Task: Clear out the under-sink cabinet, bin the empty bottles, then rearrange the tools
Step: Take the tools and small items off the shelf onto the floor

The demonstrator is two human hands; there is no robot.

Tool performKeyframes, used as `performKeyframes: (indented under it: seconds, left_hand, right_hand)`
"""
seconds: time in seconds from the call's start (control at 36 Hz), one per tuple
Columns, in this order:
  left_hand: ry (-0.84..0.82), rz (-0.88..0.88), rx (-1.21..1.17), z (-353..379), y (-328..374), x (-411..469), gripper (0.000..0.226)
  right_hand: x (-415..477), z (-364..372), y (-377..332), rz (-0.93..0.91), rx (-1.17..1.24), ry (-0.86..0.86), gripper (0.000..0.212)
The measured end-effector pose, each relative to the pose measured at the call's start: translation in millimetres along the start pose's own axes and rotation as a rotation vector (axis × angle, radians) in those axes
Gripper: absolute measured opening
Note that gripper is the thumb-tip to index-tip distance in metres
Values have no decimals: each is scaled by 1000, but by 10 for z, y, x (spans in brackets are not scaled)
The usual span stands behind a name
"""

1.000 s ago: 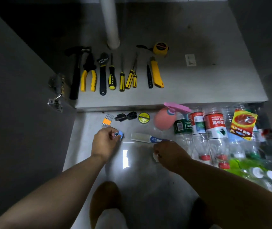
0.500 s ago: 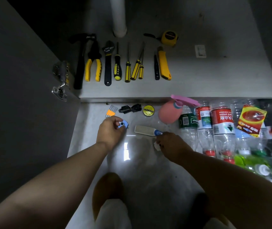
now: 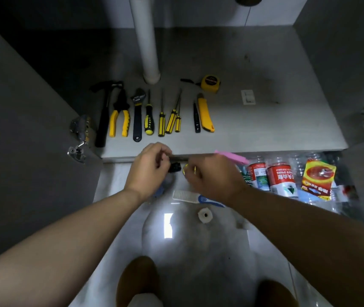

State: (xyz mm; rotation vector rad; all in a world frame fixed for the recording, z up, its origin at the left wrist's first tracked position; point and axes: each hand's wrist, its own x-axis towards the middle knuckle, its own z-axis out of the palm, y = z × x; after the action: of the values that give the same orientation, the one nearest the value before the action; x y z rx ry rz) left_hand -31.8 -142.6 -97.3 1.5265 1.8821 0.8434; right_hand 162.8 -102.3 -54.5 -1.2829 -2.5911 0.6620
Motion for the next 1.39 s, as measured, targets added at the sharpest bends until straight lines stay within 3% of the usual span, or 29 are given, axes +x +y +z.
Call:
performKeyframes:
  seconds: [0.19,0.31,0.33,0.42,0.56,0.72,0.81,0.97,1.03,1.17,1.39]
  left_hand:
    - [-93,122,87,15,245,593,23]
    - [-178,232,325,115,345,964,41]
    - [-194,260,399,152,377,1049,45]
    - [-229,301,519,277,462,1254,53]
    - [-257,312,649,534,504,1366,57]
    - [-141,306,662,651,422,1280,47]
    - [-98,279,670,656,372,1233,43]
    - [-1,219,648,677,354,1186,37]
    - [40,219,650,669,349,1174,34]
    - [87,219,591,637,352,1166,23]
    - [60,196,543,664,340,1181,17]
  right_hand:
    - [464,-383,491,362,183,289,13]
    - [758,-431,971,475,288,185,7]
    - [833,-439,1079,487,288,140,15]
    - [1046,-451,1315,441,189,40,41]
    - [1376,-425,1466,341,-27,-35,63]
    - [1637,-366,1454,169,-222,-36,76]
    - [1769,-337,1418,142,-191,-24,72]
    - [1931,-281,1390,224,-340,-236,85]
    - [1846,-296,1362,249,-344,-184,86]
    - [1458,-357,1394,241,-438,90,58]
    - [1042,-353,1583,426,-143,136,58]
